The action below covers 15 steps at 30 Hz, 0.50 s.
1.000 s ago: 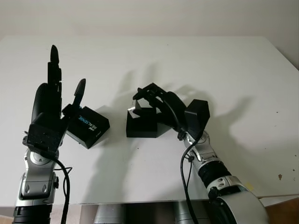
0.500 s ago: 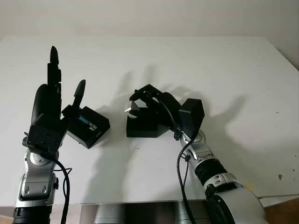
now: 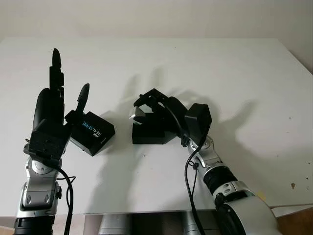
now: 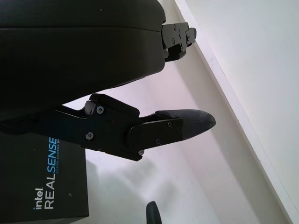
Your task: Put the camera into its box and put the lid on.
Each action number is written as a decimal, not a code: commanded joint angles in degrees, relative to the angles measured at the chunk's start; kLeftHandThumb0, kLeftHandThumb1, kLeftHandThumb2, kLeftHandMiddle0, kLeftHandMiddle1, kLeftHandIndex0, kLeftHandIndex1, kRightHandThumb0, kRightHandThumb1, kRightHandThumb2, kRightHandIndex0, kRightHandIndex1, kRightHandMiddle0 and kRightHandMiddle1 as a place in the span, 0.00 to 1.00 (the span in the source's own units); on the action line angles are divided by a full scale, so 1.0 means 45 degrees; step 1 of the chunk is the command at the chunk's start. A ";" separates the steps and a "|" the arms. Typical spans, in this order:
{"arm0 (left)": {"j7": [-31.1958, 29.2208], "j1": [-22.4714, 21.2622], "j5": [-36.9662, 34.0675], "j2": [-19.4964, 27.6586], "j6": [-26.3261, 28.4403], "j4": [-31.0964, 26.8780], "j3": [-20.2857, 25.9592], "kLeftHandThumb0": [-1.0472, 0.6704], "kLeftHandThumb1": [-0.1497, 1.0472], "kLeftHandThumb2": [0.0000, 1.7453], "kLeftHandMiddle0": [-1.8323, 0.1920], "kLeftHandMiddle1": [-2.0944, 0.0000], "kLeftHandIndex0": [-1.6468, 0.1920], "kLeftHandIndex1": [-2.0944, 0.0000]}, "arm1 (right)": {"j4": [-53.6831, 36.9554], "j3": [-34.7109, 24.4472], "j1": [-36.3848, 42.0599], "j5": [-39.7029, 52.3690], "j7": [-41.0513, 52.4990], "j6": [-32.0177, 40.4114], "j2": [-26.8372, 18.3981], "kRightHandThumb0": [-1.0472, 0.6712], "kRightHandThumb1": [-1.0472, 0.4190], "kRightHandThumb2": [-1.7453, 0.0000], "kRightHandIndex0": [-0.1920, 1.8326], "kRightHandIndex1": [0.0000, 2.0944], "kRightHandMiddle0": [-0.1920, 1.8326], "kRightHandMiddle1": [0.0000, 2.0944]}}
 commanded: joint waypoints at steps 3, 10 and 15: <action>-0.0012 0.0116 -0.0023 0.0024 -0.0005 -0.0132 0.0015 0.25 1.00 0.30 0.97 0.97 0.98 0.97 | 0.0027 0.0037 0.0044 -0.0155 0.0005 -0.0120 -0.0320 0.31 0.06 0.97 0.20 0.03 0.26 0.77; -0.0073 0.0073 -0.0016 0.0119 0.0021 -0.0106 0.0053 0.25 1.00 0.30 0.96 0.97 0.97 0.97 | -0.0216 0.0021 0.0295 -0.0205 -0.0046 -0.0446 -0.0585 0.31 0.06 0.97 0.19 0.02 0.25 0.77; -0.0187 0.0061 -0.0045 0.0198 0.0167 -0.0186 0.0088 0.25 1.00 0.30 0.97 0.97 0.97 0.97 | -0.0739 0.0323 0.0625 -0.0763 -0.0202 -0.0591 -0.1080 0.27 0.04 0.97 0.16 0.01 0.18 0.75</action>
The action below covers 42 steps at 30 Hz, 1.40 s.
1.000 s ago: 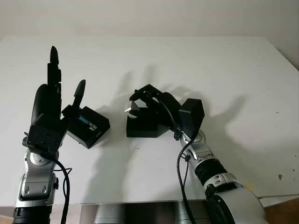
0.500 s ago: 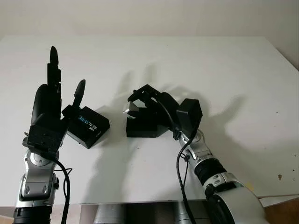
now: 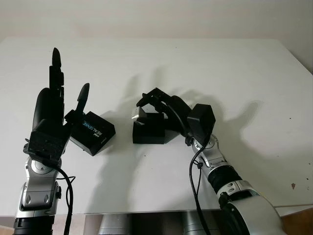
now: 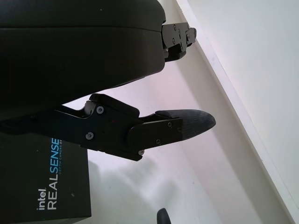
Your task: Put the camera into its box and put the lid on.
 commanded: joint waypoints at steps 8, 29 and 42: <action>-0.0219 -0.0032 -0.0157 0.0247 -0.0102 -0.0057 0.0134 0.26 1.00 0.30 0.96 0.97 0.97 0.97 | -0.1378 0.0301 0.0895 -0.0579 -0.0175 0.0092 -0.0871 0.20 0.07 0.97 0.08 0.02 0.08 0.51; -0.0480 -0.0162 -0.0401 0.0560 0.0126 -0.0117 0.0208 0.26 1.00 0.29 0.97 0.98 0.97 0.97 | -0.5321 0.0122 0.3040 -0.1386 -0.1067 0.0737 -0.2798 0.23 0.07 0.97 0.06 0.03 0.10 0.36; -0.0663 -0.0299 -0.0382 0.0602 0.0174 -0.0042 0.0210 0.26 1.00 0.30 0.98 0.97 0.98 0.98 | -1.0994 0.1112 0.5615 -0.6080 -0.5126 0.1903 -0.2524 0.25 0.08 0.96 0.17 0.05 0.22 0.15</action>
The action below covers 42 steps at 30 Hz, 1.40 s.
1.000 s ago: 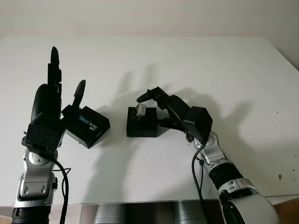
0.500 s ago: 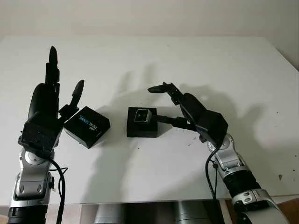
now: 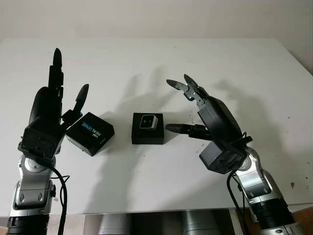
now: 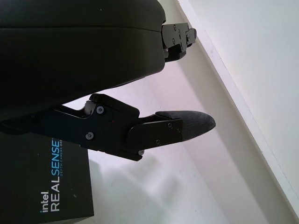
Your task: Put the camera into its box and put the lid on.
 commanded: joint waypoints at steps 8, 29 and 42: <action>0.0017 -0.0272 0.0024 0.0102 -0.0171 0.0108 0.0002 0.25 1.00 0.30 0.97 0.97 0.98 0.98 | -0.0007 0.0637 0.0339 -0.0886 -0.1496 0.0447 0.0773 0.23 0.07 0.97 0.17 0.04 0.25 0.17; 0.0158 -0.0160 -0.0037 0.0029 -0.0068 0.0025 0.0003 0.25 1.00 0.29 0.98 0.98 0.98 0.97 | 0.0998 0.1407 -0.0375 -0.1062 -0.2058 0.1538 0.1699 0.22 0.08 0.97 0.19 0.02 0.19 0.37; 0.0119 -0.0194 -0.0082 0.0005 -0.0138 0.0068 0.0031 0.26 1.00 0.29 0.98 0.98 0.98 0.97 | 0.1295 0.1529 -0.0497 -0.1056 -0.2076 0.1672 0.1644 0.22 0.08 0.97 0.19 0.03 0.21 0.41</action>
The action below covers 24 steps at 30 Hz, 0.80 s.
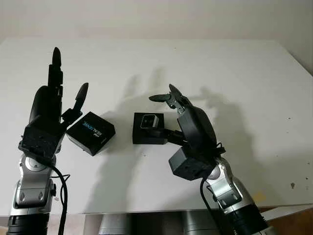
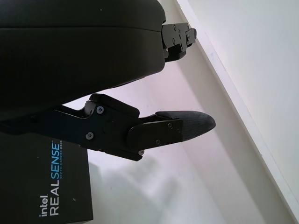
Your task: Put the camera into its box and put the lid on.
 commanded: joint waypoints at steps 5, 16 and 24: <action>-0.0033 -0.0102 0.0009 0.0121 -0.0048 -0.0104 -0.0002 0.26 1.00 0.29 0.98 0.97 0.98 0.98 | -0.0030 0.0060 -0.0117 0.0067 0.0286 0.0179 -0.0112 0.21 0.08 0.97 0.19 0.02 0.20 0.41; -0.0060 -0.0136 0.0001 0.0140 -0.0213 -0.0025 0.0006 0.25 1.00 0.30 0.98 0.97 0.98 0.98 | -0.0244 0.0117 0.0001 -0.0019 0.0702 0.0433 -0.0303 0.20 0.07 0.97 0.18 0.03 0.21 0.39; -0.0063 -0.0086 0.0091 0.0154 -0.0140 -0.0143 -0.0005 0.25 1.00 0.30 0.98 0.97 0.98 0.98 | -0.0093 0.0187 0.0001 -0.0091 0.0486 0.0434 -0.0229 0.21 0.08 0.97 0.19 0.03 0.22 0.39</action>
